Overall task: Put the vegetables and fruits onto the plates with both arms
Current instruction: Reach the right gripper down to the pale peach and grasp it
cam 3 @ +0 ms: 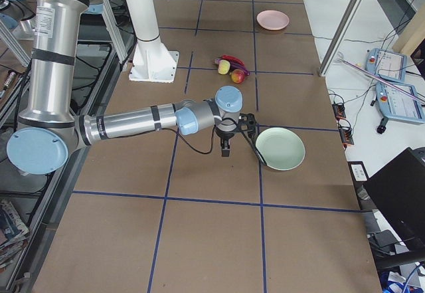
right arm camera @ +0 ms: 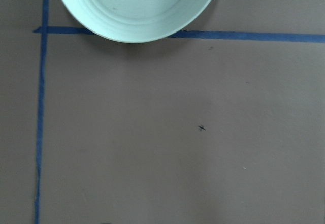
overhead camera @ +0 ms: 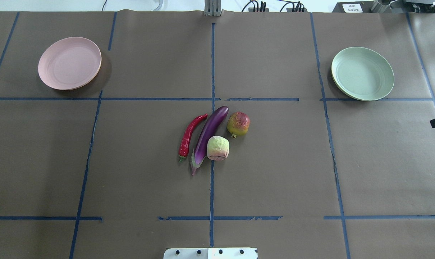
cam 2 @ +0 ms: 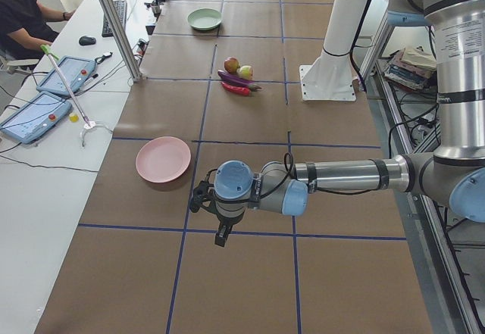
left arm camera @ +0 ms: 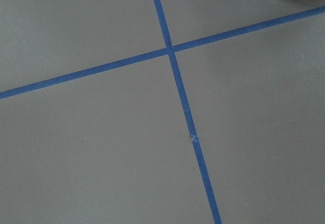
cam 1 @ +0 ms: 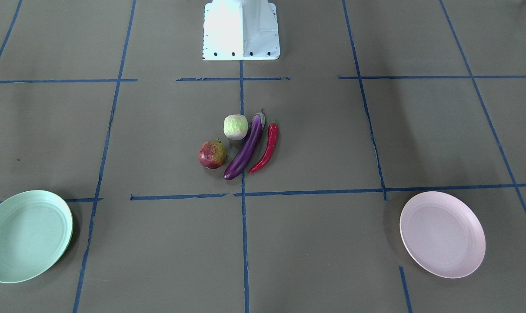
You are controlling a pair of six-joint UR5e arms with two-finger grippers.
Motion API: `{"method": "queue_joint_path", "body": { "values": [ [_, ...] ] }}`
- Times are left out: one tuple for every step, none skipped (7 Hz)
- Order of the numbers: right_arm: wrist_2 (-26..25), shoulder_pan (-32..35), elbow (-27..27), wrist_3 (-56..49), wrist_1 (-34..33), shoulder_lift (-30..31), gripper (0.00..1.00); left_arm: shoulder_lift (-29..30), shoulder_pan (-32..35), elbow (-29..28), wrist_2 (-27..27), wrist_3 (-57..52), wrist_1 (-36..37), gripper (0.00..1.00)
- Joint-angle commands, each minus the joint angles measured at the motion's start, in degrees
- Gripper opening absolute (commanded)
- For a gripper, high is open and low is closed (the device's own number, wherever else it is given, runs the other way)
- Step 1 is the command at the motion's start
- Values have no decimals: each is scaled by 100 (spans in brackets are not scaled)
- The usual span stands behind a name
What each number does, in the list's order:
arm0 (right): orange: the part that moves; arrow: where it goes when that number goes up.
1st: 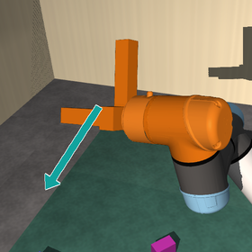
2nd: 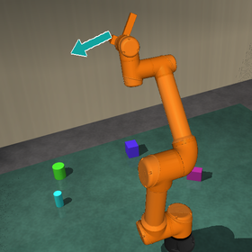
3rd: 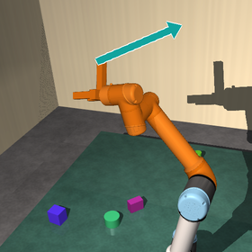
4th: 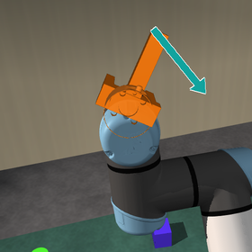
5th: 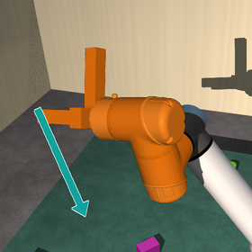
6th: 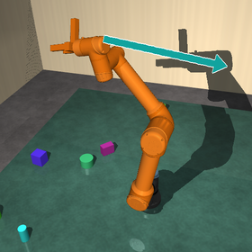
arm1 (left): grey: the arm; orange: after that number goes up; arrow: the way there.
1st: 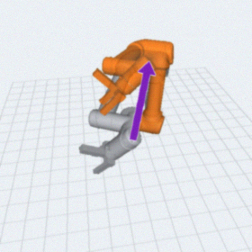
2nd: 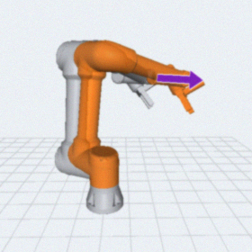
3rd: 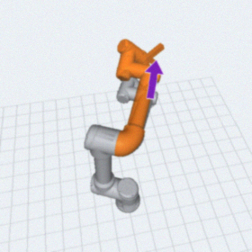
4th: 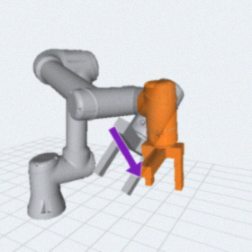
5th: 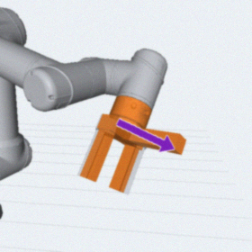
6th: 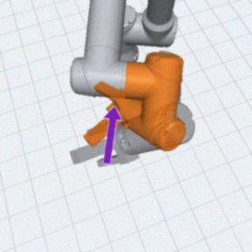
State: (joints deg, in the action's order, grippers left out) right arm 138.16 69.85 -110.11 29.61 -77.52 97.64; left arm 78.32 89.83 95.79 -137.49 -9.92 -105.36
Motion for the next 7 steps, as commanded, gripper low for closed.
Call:
{"method": "queue_joint_path", "body": {
  "values": [
    [-244, -1293, -54, 3072, 851, -1127, 100, -107, -10, -26, -85, 68, -257, 100],
    [-594, -1820, -142, 3973, 852, -1577, 100, -98, -18, -26, -76, 156, -257, 100],
    [-1163, -2417, -151, 5000, 792, -2173, 100, -98, -18, -26, -84, 157, -266, 100],
    [-1656, -3024, -125, 5767, 652, -2657, 100, -98, -18, -26, -85, 165, -266, 100],
    [-2305, -3526, -73, 6271, 294, -3175, 100, -98, -18, -26, -85, 279, -266, 100],
    [-2764, -3896, 24, 6346, -319, -3720, 100, -81, -62, -26, -76, 515, -266, 100],
    [-3099, -4100, 460, 6694, -630, -4317, 100, -63, -80, -26, -76, 587, -266, 100]
  ]
}}
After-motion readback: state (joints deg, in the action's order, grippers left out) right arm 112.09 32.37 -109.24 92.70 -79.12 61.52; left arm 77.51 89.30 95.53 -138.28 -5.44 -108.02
